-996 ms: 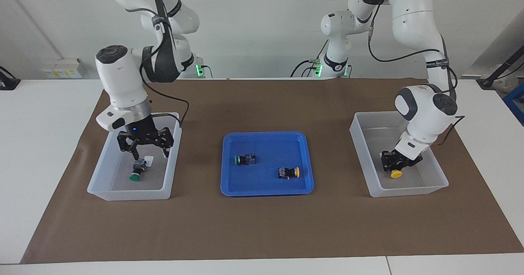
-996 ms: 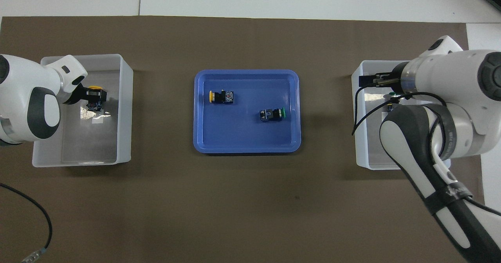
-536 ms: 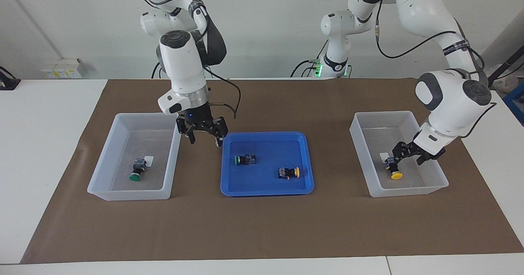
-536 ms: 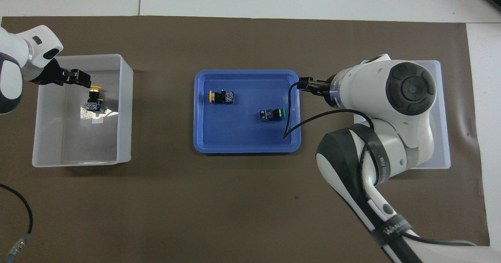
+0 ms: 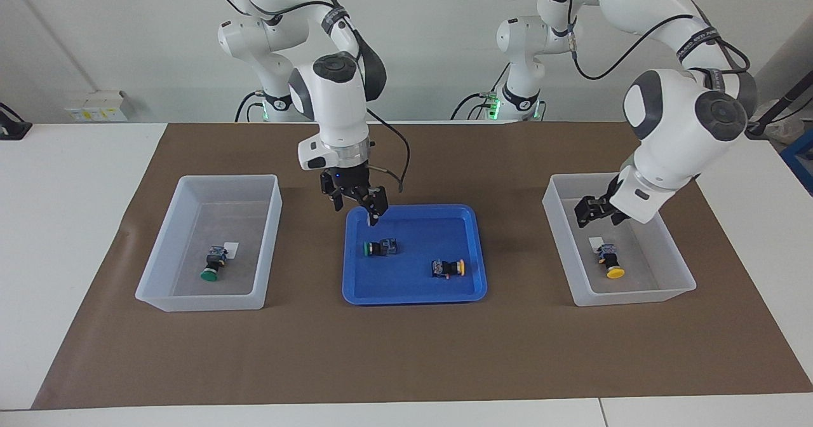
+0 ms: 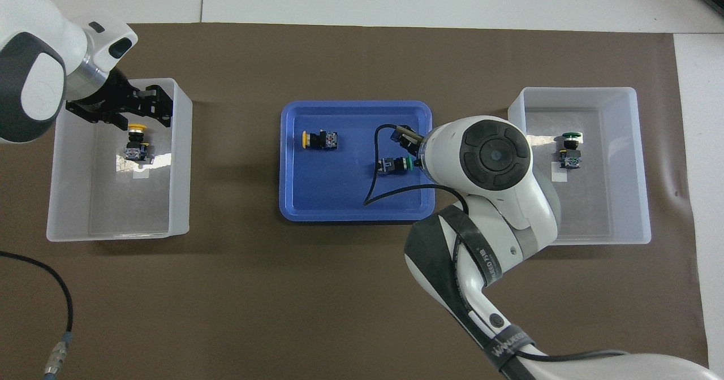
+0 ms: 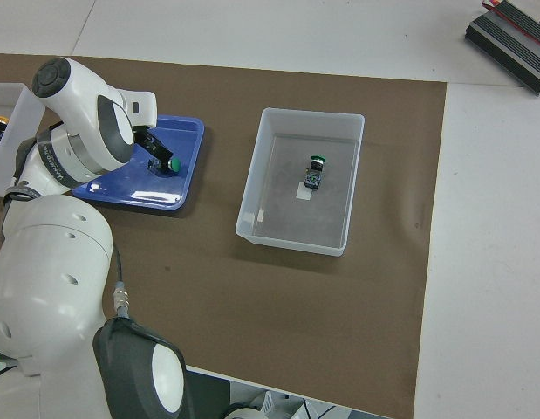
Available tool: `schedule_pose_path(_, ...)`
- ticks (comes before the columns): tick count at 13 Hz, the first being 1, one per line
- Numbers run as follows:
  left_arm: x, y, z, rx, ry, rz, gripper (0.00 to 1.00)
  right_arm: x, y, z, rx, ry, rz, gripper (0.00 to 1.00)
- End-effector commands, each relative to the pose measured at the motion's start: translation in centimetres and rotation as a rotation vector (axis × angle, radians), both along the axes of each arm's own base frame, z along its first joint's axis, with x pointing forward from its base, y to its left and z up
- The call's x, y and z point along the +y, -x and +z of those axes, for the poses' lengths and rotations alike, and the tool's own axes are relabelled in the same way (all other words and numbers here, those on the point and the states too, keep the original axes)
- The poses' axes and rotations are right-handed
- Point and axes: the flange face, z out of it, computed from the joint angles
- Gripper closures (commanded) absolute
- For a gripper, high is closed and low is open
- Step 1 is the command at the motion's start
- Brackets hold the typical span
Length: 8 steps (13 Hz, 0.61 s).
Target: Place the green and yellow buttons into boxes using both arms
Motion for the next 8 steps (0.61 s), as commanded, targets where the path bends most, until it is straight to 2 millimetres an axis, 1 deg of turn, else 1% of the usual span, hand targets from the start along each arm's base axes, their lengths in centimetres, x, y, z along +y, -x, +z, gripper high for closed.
schedule_pose_path(1, -0.3, 0.1, 0.5, 0.008, -0.015, 0.068, 0.22, 2.2, -1.3, -0.5, 0.016, -0.003, -0.15, 0.0)
schedule_pose_path(2, -1.0, 0.1, 0.5, 0.001, -0.015, 0.072, 0.22, 2.4, -1.5, -0.9, 0.028, -0.022, -0.193, 0.0)
schedule_pose_path(3, -1.1, 0.1, 0.6, -0.005, -0.013, 0.074, 0.22, 2.3, -1.6, -1.5, 0.035, -0.027, -0.225, 0.0)
schedule_pose_path(4, -1.1, 0.1, 0.6, -0.006, -0.01, 0.074, 0.22, 2.6, -1.8, -2.4, 0.046, -0.029, -0.25, 0.0)
schedule_pose_path(6, -1.2, 0.0, 0.7, -0.017, 0.006, 0.093, 0.22, 3.4, -2.4, -3.5, 0.08, -0.079, -0.321, 0.0)
schedule_pose_path(7, -1.1, -0.1, 0.8, -0.026, 0.008, 0.112, 0.22, 3.7, -2.4, -4.8, 0.099, -0.084, -0.339, 0.0)
schedule_pose_path(8, -1.3, -0.2, 0.9, -0.032, 0.008, 0.115, 0.22, 4.3, -2.4, -6.5, 0.111, -0.081, -0.372, 0.0)
